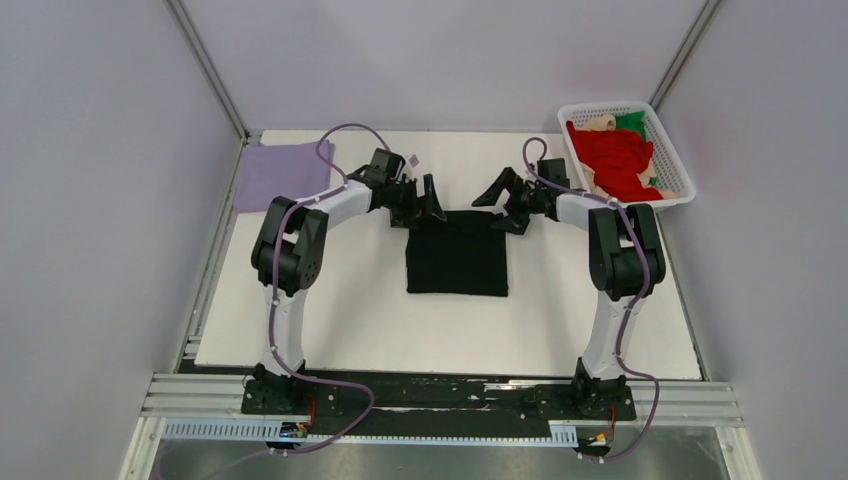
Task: Fold and stack the t-shirts
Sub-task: Smooth out wrinkles on the folded tshirt, then put the neatly folded tshirt into the corner of the board with the left arm
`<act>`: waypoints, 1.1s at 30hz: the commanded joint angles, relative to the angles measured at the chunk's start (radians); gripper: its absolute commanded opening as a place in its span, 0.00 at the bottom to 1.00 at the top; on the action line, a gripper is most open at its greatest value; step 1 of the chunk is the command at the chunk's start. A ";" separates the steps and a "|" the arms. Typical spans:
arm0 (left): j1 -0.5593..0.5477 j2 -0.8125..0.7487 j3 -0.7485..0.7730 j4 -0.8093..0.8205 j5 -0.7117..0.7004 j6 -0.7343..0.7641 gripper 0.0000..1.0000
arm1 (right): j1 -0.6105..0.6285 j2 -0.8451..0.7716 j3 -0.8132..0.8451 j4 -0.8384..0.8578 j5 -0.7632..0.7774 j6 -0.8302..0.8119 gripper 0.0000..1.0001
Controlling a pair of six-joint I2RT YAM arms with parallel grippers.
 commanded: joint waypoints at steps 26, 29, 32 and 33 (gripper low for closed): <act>-0.015 -0.407 -0.316 -0.087 -0.267 0.041 1.00 | -0.054 -1.001 -0.518 -0.068 0.580 0.077 1.00; -0.034 -0.348 -0.310 -0.088 -0.284 0.034 0.98 | -0.065 -1.122 -0.577 -0.089 0.661 0.065 1.00; -0.062 -0.285 -0.290 -0.108 -0.333 0.030 0.96 | -0.073 -1.210 -0.609 -0.122 0.724 0.043 1.00; -0.079 -0.271 -0.283 -0.115 -0.358 0.028 0.95 | -0.073 -1.233 -0.615 -0.137 0.735 0.038 1.00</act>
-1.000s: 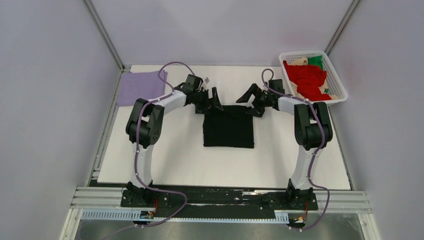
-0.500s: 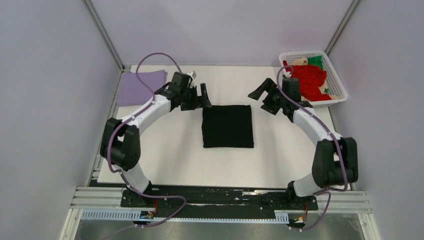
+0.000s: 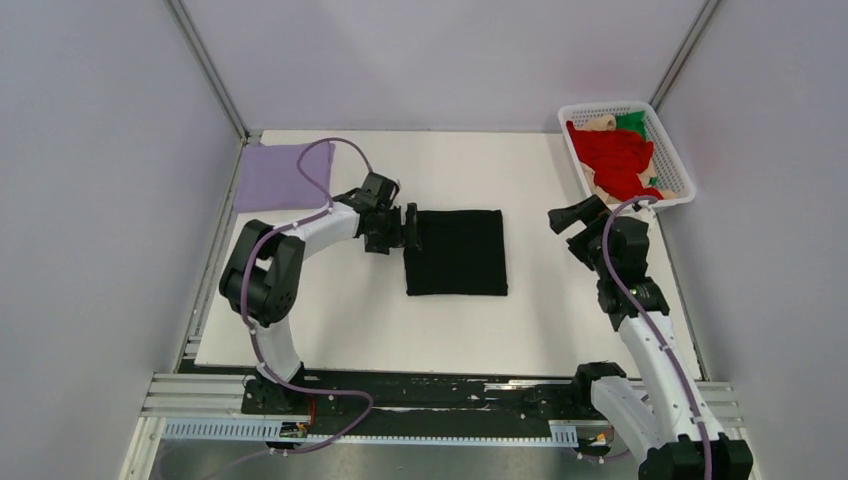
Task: Fold and stack the t-shirts
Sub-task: Put the neatly folded tshirt into the corner of the board with the left arm
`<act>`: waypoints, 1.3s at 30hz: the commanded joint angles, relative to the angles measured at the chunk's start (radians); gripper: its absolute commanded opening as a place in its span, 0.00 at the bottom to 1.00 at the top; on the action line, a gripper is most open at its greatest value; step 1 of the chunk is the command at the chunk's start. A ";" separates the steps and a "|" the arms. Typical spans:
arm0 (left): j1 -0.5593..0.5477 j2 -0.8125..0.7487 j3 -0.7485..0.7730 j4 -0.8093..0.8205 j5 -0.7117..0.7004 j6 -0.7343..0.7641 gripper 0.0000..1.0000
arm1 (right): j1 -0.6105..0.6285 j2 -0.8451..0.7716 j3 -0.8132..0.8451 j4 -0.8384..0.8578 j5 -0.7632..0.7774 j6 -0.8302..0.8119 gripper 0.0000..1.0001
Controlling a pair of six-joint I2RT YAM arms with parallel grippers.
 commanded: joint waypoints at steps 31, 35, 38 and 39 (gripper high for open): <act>0.021 0.323 0.602 -0.313 -0.889 0.290 0.00 | -0.030 -0.110 -0.054 -0.075 0.350 -0.136 1.00; 0.087 0.347 0.663 -0.215 -0.974 0.460 0.00 | -0.030 -0.100 -0.050 -0.075 0.375 -0.142 1.00; 0.128 0.373 0.713 -0.150 -1.017 0.585 0.00 | -0.030 -0.093 -0.051 -0.074 0.396 -0.144 1.00; 0.137 0.379 0.725 -0.129 -1.023 0.603 0.00 | -0.030 -0.090 -0.051 -0.074 0.403 -0.145 1.00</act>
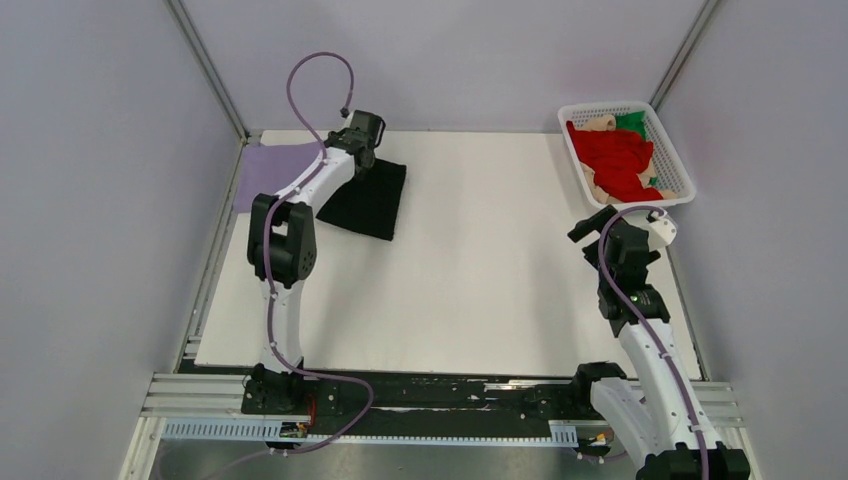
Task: Fold and stack the t-shirts
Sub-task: Put the neatly folded tshirt into the corner of the board with the left arm
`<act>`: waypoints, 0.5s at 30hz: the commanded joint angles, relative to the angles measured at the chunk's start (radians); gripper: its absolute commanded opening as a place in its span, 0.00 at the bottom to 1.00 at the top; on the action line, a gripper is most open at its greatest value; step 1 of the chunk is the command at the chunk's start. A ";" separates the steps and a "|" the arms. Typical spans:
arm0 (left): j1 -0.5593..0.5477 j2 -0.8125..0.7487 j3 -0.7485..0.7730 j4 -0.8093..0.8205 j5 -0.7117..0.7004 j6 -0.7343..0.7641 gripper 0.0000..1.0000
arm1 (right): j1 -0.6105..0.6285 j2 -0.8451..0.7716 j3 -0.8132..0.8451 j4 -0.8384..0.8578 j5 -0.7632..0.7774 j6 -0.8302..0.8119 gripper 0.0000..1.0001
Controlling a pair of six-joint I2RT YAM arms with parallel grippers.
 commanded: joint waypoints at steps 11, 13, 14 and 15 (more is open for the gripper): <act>0.120 0.056 0.259 0.246 -0.188 0.447 0.00 | -0.008 0.036 0.001 0.017 0.090 -0.037 1.00; 0.120 0.034 0.255 0.274 -0.191 0.490 0.00 | -0.008 0.045 0.005 0.017 0.089 -0.040 1.00; 0.120 0.017 0.254 0.279 -0.188 0.506 0.00 | -0.008 0.050 0.006 0.017 0.086 -0.041 1.00; 0.120 0.008 0.252 0.279 -0.175 0.513 0.00 | -0.008 0.053 0.008 0.017 0.084 -0.041 1.00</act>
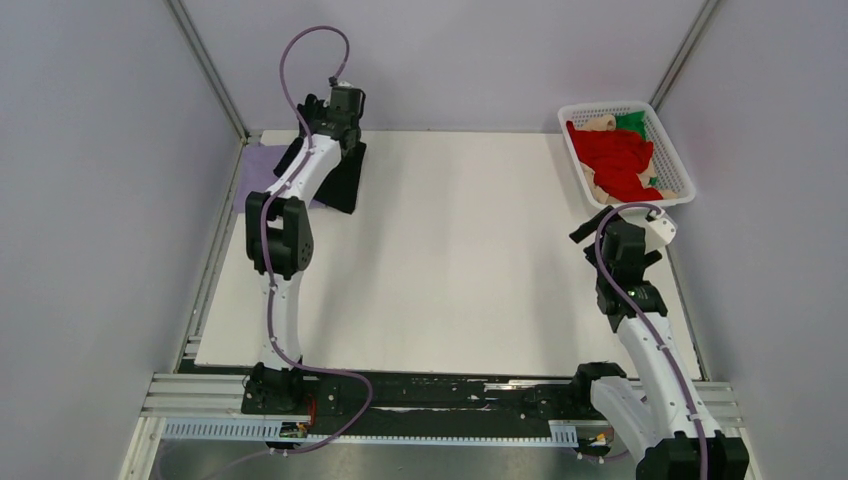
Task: Fold and stack the t-shirts
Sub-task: Put the neatly folded tshirt into the corner of the board with the left arm
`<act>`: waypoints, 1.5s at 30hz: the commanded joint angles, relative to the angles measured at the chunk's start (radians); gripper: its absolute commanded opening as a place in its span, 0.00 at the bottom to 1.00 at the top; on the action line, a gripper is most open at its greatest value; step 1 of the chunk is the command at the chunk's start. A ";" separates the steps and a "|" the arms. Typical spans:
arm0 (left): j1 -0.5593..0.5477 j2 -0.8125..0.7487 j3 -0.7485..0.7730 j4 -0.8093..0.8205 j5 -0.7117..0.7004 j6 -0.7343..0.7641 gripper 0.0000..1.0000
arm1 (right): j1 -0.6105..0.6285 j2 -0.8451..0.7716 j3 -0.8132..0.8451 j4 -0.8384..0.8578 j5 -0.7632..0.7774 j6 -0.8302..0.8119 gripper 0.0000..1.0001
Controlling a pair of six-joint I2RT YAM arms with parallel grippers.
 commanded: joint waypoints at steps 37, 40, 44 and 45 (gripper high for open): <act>0.161 0.013 0.087 0.022 0.243 0.076 0.04 | -0.005 0.026 0.025 0.000 0.014 -0.014 1.00; 0.201 0.082 0.147 0.004 0.242 0.057 0.05 | -0.005 0.031 0.028 -0.010 0.014 -0.002 1.00; 0.243 0.179 0.256 -0.053 0.217 -0.014 0.35 | -0.005 0.030 0.034 -0.020 0.028 0.006 1.00; 0.261 0.195 0.277 -0.058 0.211 -0.046 0.73 | -0.005 0.030 0.039 -0.021 0.028 0.007 1.00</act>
